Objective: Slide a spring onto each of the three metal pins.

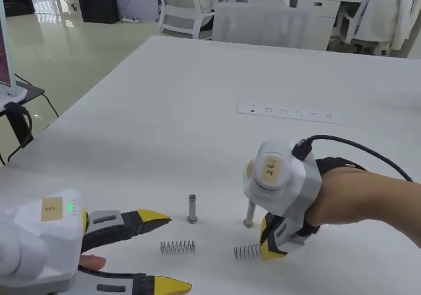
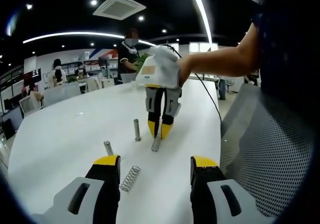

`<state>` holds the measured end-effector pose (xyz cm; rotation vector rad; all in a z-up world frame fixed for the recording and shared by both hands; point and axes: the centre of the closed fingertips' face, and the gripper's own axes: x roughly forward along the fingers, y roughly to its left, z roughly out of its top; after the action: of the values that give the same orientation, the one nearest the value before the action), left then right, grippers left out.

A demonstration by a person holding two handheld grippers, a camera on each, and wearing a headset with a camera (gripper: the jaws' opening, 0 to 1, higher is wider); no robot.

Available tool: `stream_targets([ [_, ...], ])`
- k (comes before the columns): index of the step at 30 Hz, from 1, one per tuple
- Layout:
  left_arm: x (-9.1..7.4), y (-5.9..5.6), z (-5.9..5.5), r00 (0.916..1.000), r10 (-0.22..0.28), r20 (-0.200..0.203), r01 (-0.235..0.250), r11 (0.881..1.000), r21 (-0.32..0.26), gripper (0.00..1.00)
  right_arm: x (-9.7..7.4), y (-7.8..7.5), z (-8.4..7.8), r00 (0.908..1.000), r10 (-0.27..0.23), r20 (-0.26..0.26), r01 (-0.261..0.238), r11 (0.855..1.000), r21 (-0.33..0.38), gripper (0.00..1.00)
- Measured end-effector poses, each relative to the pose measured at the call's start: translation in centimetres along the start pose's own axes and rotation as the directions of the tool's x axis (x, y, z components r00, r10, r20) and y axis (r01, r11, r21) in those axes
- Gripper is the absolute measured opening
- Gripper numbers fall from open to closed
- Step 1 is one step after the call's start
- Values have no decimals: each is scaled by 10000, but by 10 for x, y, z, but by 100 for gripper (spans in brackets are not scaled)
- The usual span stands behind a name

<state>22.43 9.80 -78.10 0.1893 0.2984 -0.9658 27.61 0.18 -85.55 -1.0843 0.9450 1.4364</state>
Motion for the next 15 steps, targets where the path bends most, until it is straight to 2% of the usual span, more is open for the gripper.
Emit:
stream_targets([
  [8, 7, -4, 3, 9995, -299, -21, 300, 9994, 166, 49, -21, 7, 5, 9998, -134, 122, 135, 9999, -28, 8],
  [15, 15, -6, 13, 9983, -581, 33, 580, 9975, 409, 48, -46, 16, 22, 9975, -231, 669, 236, 9997, -66, 8],
])
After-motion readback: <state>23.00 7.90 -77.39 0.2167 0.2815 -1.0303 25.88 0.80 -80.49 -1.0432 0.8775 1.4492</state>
